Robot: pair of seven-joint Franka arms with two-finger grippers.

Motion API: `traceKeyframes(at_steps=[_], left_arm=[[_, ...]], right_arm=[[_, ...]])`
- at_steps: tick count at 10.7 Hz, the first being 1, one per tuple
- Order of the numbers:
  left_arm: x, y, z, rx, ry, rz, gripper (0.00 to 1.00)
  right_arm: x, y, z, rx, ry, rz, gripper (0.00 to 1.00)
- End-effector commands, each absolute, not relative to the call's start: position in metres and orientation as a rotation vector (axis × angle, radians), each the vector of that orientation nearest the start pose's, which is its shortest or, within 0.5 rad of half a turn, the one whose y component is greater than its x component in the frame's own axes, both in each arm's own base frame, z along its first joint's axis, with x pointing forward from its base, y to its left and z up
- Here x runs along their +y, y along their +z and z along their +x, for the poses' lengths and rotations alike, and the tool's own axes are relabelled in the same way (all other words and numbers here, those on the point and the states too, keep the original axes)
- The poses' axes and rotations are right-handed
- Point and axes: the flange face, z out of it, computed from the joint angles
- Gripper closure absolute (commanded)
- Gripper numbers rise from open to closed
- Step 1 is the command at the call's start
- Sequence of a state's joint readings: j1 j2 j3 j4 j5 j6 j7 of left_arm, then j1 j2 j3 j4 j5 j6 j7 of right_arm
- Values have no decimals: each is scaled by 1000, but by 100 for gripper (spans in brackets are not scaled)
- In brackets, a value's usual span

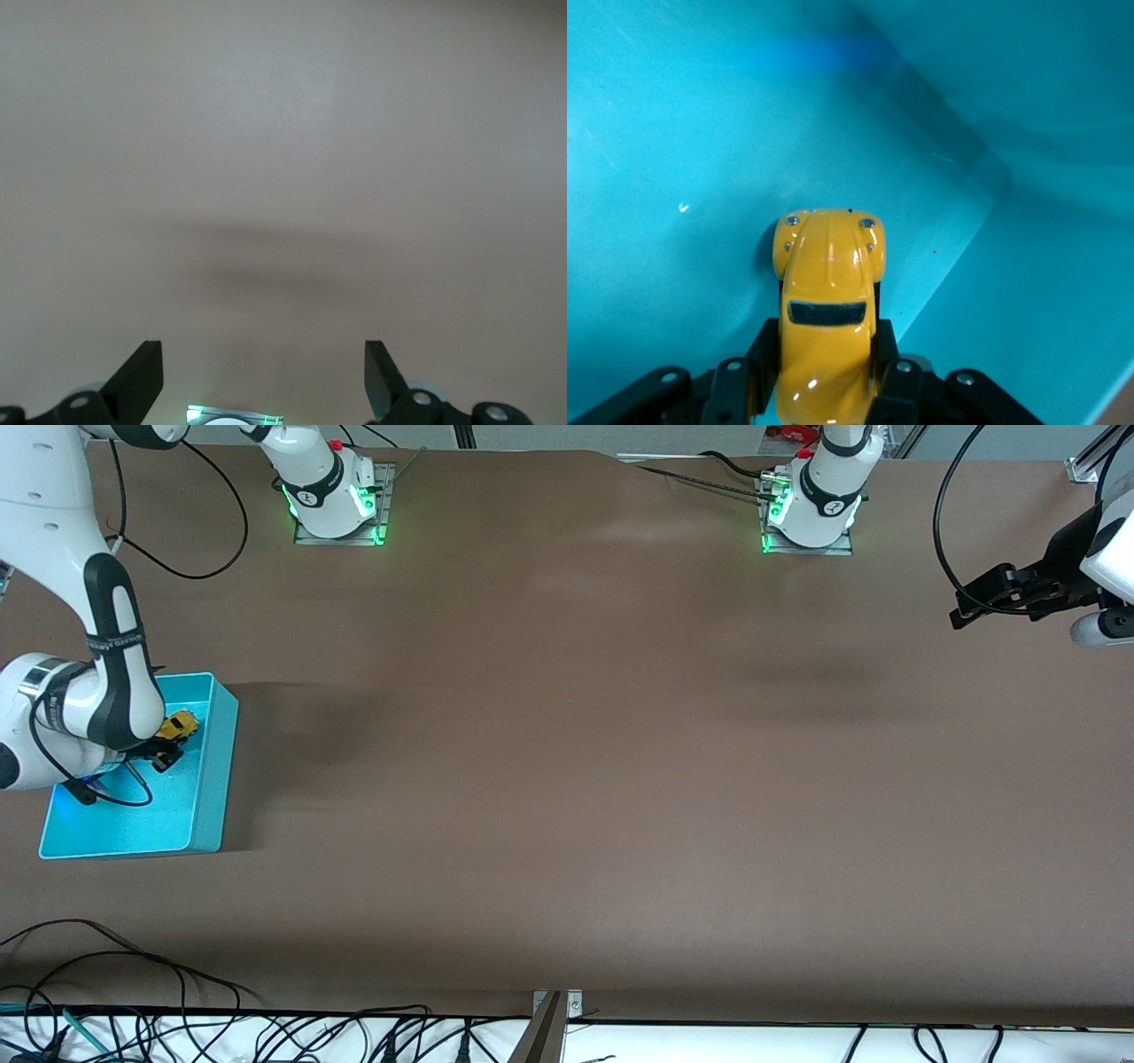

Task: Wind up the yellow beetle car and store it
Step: 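Open the right gripper to release the car inside the box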

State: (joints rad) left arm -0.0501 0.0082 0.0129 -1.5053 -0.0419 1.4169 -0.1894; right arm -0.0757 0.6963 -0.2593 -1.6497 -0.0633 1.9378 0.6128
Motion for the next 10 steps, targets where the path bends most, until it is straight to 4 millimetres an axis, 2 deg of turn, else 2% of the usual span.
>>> traceKeyframes(at_steps=[1, 2, 4, 7, 8, 9, 10], left_arm=[[-26, 644, 543, -250, 165, -3170, 0], [-24, 644, 543, -257, 165, -3170, 0], [-20, 643, 544, -267, 167, -3169, 0], [-20, 643, 544, -267, 167, -3169, 0], [-20, 643, 544, -269, 167, -3169, 0], [-20, 643, 544, -267, 167, -3169, 0], [-20, 643, 544, -267, 167, -3169, 0]], right_arm=[[-205, 211, 615, 1421, 550, -3061, 25], [-205, 219, 616, 1429, 544, -3058, 0], [-212, 248, 615, 1454, 524, -3048, 0], [-209, 345, 617, 1421, 440, -3032, 0], [-204, 365, 622, 1364, 432, -3043, 0], [-200, 397, 625, 1330, 421, -3042, 0], [-186, 430, 627, 1234, 405, -3049, 0]])
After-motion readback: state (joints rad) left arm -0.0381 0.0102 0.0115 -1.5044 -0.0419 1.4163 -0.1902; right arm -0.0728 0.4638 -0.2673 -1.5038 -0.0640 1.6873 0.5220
